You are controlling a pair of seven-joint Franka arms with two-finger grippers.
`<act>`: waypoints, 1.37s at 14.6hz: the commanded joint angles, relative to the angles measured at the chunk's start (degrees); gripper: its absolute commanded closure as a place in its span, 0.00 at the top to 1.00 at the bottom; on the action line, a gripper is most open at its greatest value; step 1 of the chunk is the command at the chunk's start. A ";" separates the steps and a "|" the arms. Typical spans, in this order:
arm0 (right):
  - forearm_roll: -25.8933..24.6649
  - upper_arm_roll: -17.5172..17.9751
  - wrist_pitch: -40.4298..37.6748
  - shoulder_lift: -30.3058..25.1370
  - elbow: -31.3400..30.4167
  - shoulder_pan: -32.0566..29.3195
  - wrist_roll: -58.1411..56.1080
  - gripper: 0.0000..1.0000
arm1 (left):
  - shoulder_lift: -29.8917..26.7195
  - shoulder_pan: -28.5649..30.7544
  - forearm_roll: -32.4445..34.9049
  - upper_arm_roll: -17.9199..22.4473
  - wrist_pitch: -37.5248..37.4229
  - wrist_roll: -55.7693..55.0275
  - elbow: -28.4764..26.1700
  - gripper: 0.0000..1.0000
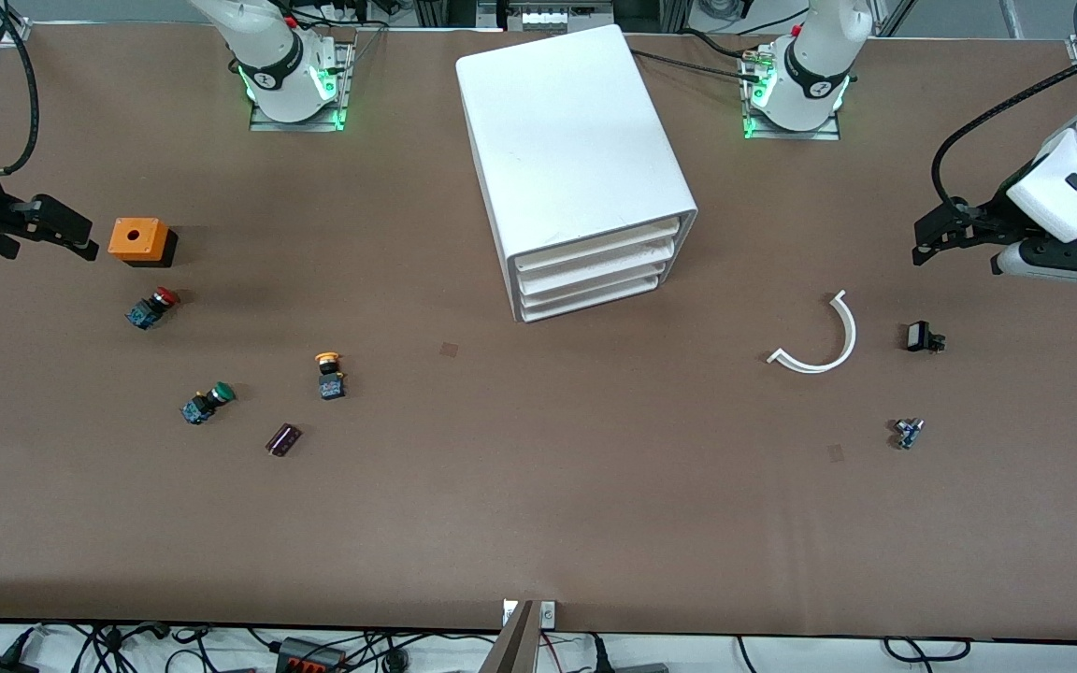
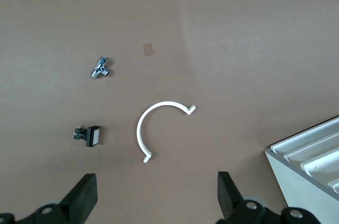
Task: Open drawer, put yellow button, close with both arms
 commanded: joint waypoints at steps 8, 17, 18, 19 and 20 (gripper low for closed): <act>-0.89 0.38 0.55 -0.95 -1.26 0.60 -1.29 1.00 | -0.81 0.04 -0.11 -0.02 -0.84 1.15 -0.16 1.00; -0.54 0.47 5.20 8.43 0.93 6.30 -0.33 1.00 | 2.87 0.04 -1.08 0.15 -13.18 0.71 5.09 1.00; -0.36 0.55 6.60 10.02 1.46 7.44 -0.32 1.00 | 5.06 0.04 -1.25 0.07 -18.10 1.05 7.81 1.00; -0.27 0.47 8.18 11.60 1.64 8.50 -0.32 1.00 | 7.52 -0.05 -2.82 0.07 -22.24 1.15 10.62 1.00; -0.27 0.55 9.93 13.01 1.90 9.55 -0.24 1.00 | 9.37 -0.31 -5.27 -0.02 -25.33 0.88 12.56 1.00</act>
